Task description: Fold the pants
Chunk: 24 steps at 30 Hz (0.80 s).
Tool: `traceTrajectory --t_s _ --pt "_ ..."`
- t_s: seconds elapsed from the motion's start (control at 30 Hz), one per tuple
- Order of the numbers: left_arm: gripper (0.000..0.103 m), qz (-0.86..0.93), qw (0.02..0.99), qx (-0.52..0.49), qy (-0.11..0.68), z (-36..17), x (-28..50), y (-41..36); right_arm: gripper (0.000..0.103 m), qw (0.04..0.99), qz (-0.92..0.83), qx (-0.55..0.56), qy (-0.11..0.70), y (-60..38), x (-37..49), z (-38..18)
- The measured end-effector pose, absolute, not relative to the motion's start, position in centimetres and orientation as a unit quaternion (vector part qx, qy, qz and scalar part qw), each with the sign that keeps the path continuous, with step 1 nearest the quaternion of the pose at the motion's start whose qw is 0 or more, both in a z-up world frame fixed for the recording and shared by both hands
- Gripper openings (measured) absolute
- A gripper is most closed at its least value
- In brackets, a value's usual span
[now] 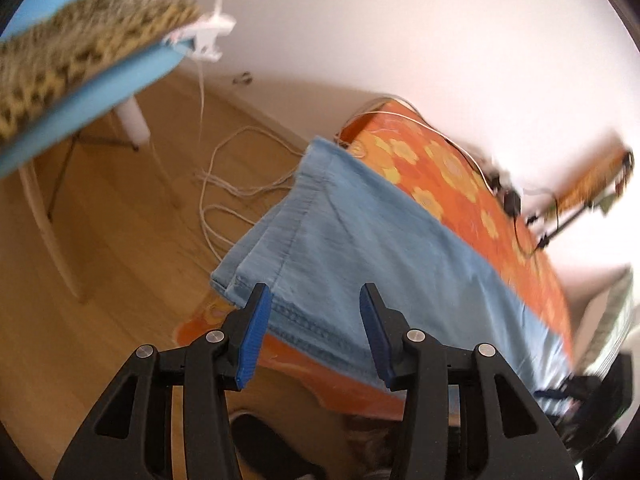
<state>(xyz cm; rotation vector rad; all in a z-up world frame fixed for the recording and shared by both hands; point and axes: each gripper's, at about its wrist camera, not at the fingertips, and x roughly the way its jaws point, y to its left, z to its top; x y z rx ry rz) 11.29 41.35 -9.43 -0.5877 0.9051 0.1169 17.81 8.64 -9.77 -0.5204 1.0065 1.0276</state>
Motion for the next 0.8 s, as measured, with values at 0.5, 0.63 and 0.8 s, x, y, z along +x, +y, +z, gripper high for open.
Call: traceTrajectory --t_s 0.5,0.63,0.8 --pt "0.045 0.096 0.819 -0.343 0.449 -15.0 13.4 44.6 0.032 0.708 0.461 -0.267 0.464 13.2 19.2 -12.6" --pt "0.034 0.111 0.824 -0.336 0.443 -15.2 13.3 44.3 0.032 0.707 0.456 -0.262 0.473 13.2 19.9 -13.3" --pt "0.01 0.129 0.834 -0.314 0.435 -14.7 13.4 44.1 0.032 0.705 0.457 -0.255 0.479 13.2 20.2 -13.7"
